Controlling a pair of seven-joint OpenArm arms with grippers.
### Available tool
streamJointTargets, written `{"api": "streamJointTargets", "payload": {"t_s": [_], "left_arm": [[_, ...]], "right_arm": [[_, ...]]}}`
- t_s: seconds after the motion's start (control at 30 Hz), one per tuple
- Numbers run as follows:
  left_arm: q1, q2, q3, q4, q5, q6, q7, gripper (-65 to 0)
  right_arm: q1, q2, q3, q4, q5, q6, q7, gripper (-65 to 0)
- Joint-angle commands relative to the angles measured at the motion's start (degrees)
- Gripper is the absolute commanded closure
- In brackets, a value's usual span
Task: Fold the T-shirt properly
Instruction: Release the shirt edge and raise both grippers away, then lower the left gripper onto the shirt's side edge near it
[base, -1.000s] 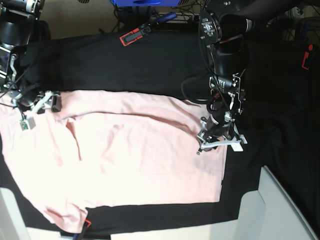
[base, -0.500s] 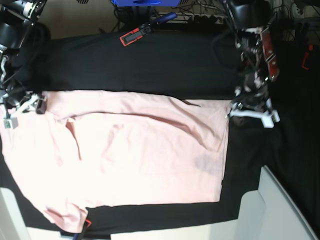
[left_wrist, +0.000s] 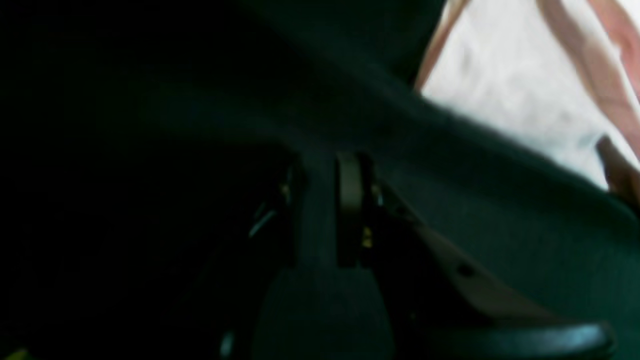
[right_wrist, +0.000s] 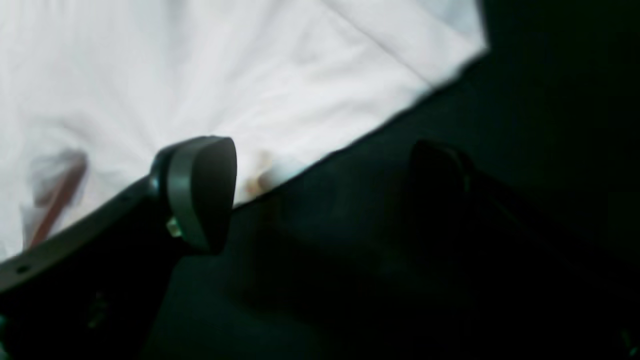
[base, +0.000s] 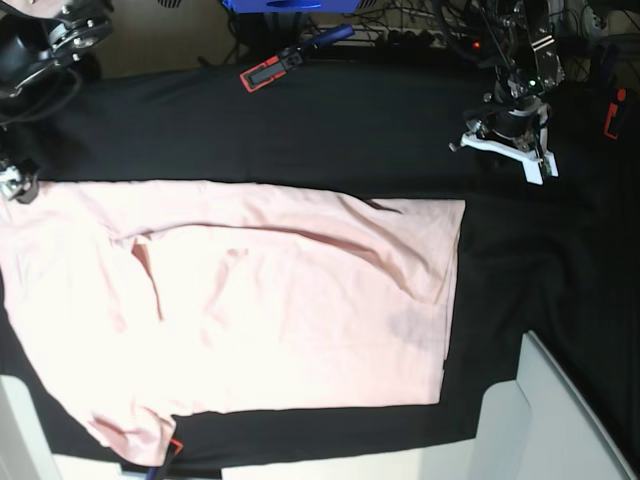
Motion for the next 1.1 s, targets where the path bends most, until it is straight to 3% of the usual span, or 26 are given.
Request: {"api": "streamJointTargets", "payload": {"t_s": [0.0,0.1,0.47,0.67,0.87,1.0,1.07], "left_arm": [[0.14,-0.44,-0.10,0.87,-0.63,-0.46,-1.20,-11.1],[0.23,-0.61,-0.10,1.14,-0.63,-0.46,-1.20,-11.1],[1.11,-0.79,-0.01,0.96,-0.63,-0.64,-1.20,-11.1],[0.49,-0.44,-0.01,0.78,-0.63,-0.64,-1.20,-11.3],[0.41,-0.26,-0.10,0.78,-0.72,-0.64,-1.20,-12.1],[0.41,0.27,-0.36,0.61,-0.81,-0.64,-1.11,-20.3],[0.41,1.14,-0.62,0.61,-0.81,-0.64,-1.11,-26.0]], "right_arm": [[0.95,0.87,0.59,0.12,1.13,0.71,0.77,-50.8],[1.04,1.75,1.82,-1.55,1.13,0.71,0.86,-50.9],[4.64,12.21,5.25,-24.32,1.22,0.71,8.15,-50.8],[5.35,13.53,4.89,-28.18,5.70,0.71,8.07,-49.6],[6.22,13.44,4.81,-28.18,5.88,0.71,7.98,-21.9],[6.31,13.27,4.81,-28.18,5.88,0.71,7.98,-19.2],[6.31,13.27,4.81,-28.18,5.88,0.71,7.98,-9.9]]}}
